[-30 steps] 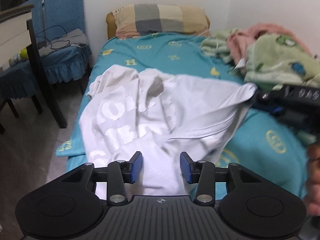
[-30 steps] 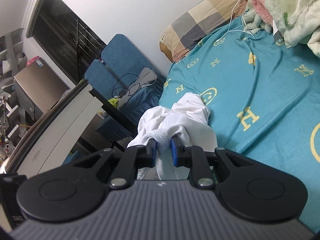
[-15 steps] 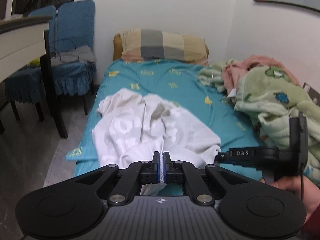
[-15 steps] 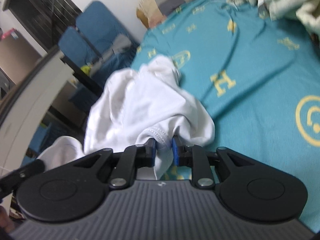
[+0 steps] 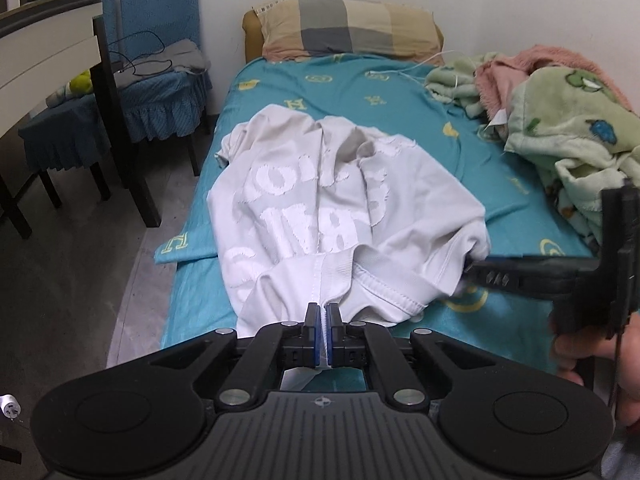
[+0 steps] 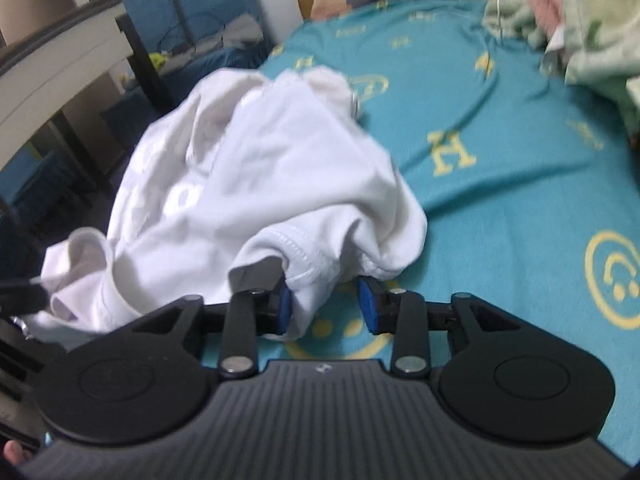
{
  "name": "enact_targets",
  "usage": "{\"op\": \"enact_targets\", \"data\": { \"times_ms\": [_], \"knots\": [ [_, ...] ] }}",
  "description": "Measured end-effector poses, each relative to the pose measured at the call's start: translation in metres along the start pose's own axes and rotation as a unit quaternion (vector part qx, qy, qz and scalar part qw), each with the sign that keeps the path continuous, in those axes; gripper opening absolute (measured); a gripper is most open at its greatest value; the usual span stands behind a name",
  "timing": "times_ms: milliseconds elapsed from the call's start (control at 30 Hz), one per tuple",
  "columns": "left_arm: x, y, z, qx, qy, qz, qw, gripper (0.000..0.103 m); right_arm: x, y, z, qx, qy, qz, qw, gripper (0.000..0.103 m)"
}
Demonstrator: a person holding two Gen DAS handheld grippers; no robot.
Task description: Fold clothes
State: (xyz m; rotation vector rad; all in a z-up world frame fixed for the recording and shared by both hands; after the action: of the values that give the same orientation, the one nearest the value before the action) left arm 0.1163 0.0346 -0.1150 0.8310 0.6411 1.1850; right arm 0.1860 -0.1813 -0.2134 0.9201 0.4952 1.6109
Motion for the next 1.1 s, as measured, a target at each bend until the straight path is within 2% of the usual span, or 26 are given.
{"op": "enact_targets", "data": {
  "times_ms": [33,133,233,300,367,467,600,733,767,800,867,933,1000,1100],
  "knots": [
    [0.000,-0.001,0.000,0.001,-0.001,0.002,1.0000,0.004,0.000,0.004,0.003,-0.011,-0.001,0.001,1.000,0.012],
    [-0.001,-0.004,-0.001,0.003,-0.007,0.008,0.9999,0.007,-0.001,0.019,0.013,-0.044,-0.013,0.013,0.999,0.009],
    [-0.005,-0.003,0.001,-0.011,-0.018,0.016,0.9997,0.021,0.002,0.039,0.023,-0.075,-0.027,0.033,0.996,0.009],
    [-0.009,-0.002,0.005,-0.023,-0.029,0.025,0.9990,0.041,0.004,0.051,0.029,-0.091,-0.034,0.045,0.994,0.009],
    [-0.014,-0.002,0.008,-0.035,-0.043,0.033,0.9979,0.046,0.006,0.058,0.031,-0.101,-0.039,0.059,0.992,0.009],
    [-0.024,-0.009,0.011,-0.036,-0.075,0.043,0.9956,0.051,0.009,0.064,0.033,-0.114,-0.045,0.074,0.990,0.009],
    [-0.036,-0.027,0.013,-0.024,-0.102,0.046,0.9934,0.052,0.013,0.074,0.036,-0.133,-0.037,0.084,0.987,0.009],
    [-0.033,-0.045,0.011,-0.002,-0.105,0.085,0.9908,0.049,0.019,0.082,0.038,-0.152,-0.021,0.090,0.984,0.009],
    [-0.029,-0.046,0.011,0.001,-0.096,0.091,0.9911,0.038,0.020,0.084,0.038,-0.156,-0.017,0.088,0.984,0.009],
    [-0.025,-0.046,0.010,0.001,-0.085,0.094,0.9919,0.021,0.020,0.084,0.038,-0.157,-0.015,0.082,0.984,0.009],
    [-0.018,-0.032,0.013,-0.022,-0.061,0.093,0.9936,0.010,0.016,0.080,0.038,-0.151,-0.019,0.069,0.986,0.009],
    [-0.014,-0.011,0.015,-0.056,-0.040,0.086,0.9939,0.008,0.008,0.071,0.036,-0.133,-0.031,0.050,0.989,0.009],
    [-0.014,0.014,0.016,-0.083,-0.023,0.063,0.9943,0.007,-0.002,0.060,0.032,-0.109,-0.044,0.035,0.992,0.009],
    [-0.018,0.038,0.007,-0.081,-0.007,0.017,0.9965,0.006,-0.012,0.042,0.025,-0.068,-0.072,0.034,0.995,0.009]
  ]
}}
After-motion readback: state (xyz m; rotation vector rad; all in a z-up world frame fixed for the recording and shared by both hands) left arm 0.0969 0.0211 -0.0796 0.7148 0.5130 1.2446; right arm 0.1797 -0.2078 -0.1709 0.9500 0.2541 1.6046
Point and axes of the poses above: each gripper's, at about its wrist camera, not at the fingertips, and y roughly against the way its jaws point, x to its left, z to its top, the point moved 8 cm from there along -y, roughly the way its jaws point, and after that the axes turned 7 degrees about x, right-handed, at the moved point
